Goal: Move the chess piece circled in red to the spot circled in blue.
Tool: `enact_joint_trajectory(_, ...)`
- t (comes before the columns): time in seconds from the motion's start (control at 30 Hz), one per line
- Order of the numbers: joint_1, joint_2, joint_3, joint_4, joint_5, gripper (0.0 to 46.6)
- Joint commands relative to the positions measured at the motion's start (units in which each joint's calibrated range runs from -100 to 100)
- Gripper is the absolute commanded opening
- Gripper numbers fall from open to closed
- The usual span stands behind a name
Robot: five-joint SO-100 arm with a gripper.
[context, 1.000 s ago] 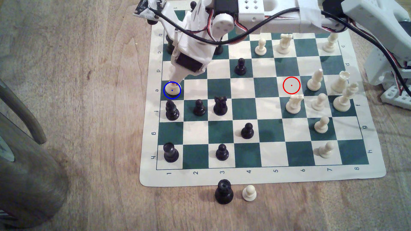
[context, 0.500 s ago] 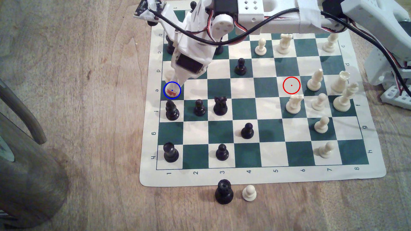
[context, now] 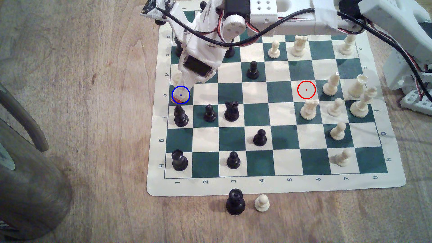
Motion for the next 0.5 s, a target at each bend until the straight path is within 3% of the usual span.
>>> enact_joint_trajectory(0.0,0.37,-11.96,1.25,-1.55,-0.44,26.3)
enact_joint_trajectory(0.23,-0.88,-22.66,11.41,-3.03,-0.83,26.3)
enact_joint_trajectory(0.47,-2.91,-39.13,30.99,-5.48,-0.54,24.0)
